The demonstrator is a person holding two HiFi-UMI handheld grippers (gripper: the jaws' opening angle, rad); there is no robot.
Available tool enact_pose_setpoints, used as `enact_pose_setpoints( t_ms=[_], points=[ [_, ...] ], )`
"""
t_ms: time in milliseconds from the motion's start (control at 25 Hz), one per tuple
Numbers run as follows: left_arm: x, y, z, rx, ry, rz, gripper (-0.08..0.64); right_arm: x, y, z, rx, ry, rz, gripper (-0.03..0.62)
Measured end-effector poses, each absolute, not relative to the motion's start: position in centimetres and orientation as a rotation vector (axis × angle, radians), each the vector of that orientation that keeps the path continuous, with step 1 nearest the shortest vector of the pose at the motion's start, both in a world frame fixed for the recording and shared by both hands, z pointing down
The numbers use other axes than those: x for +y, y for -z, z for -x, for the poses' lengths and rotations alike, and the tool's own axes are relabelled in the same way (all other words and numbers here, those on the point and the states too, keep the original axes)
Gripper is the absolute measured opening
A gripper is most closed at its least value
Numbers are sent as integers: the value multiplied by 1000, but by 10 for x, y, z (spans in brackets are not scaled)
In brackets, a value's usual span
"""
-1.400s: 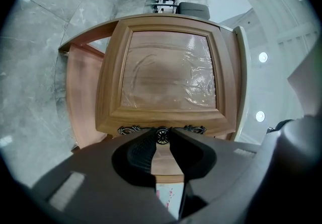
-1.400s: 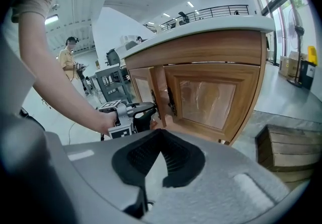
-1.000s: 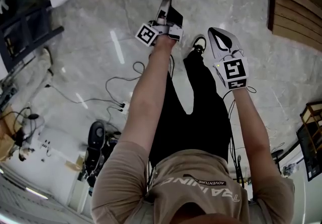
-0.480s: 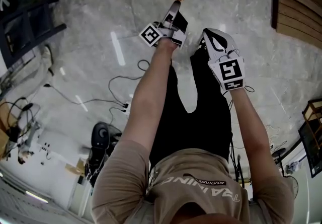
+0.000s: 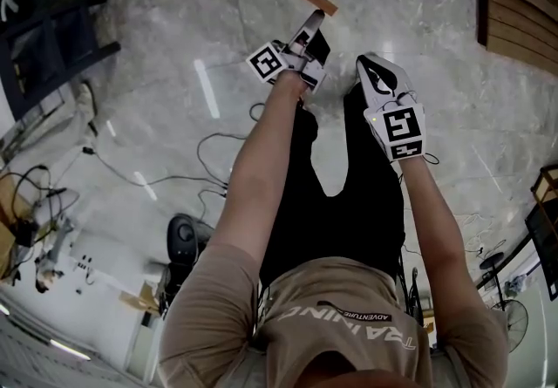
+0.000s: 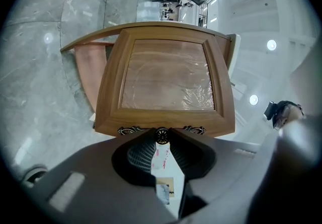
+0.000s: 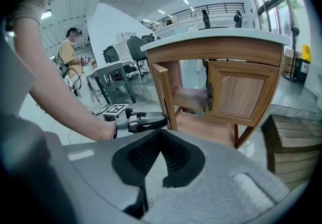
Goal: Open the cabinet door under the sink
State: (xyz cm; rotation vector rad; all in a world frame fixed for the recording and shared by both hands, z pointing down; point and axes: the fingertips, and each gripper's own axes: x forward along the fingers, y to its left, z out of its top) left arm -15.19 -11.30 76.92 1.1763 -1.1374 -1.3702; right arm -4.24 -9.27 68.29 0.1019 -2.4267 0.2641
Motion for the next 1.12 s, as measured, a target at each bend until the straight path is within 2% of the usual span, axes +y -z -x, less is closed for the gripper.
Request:
enact_pose_setpoints(
  t_ms=[640,960,1120],
  points=[
    [-55,-777,154,-1021,1131,-1267,100,-37,-687,62,-2413,-296,-200,2],
    [-28,-778,165,-1009,1161,-1236,100,-25,-686,68,-2412,-298,-226,2],
    [1,-781,179,-1006,1054,-1273,101,-15,-686,75,-2408,-297,-245,2]
  ],
)
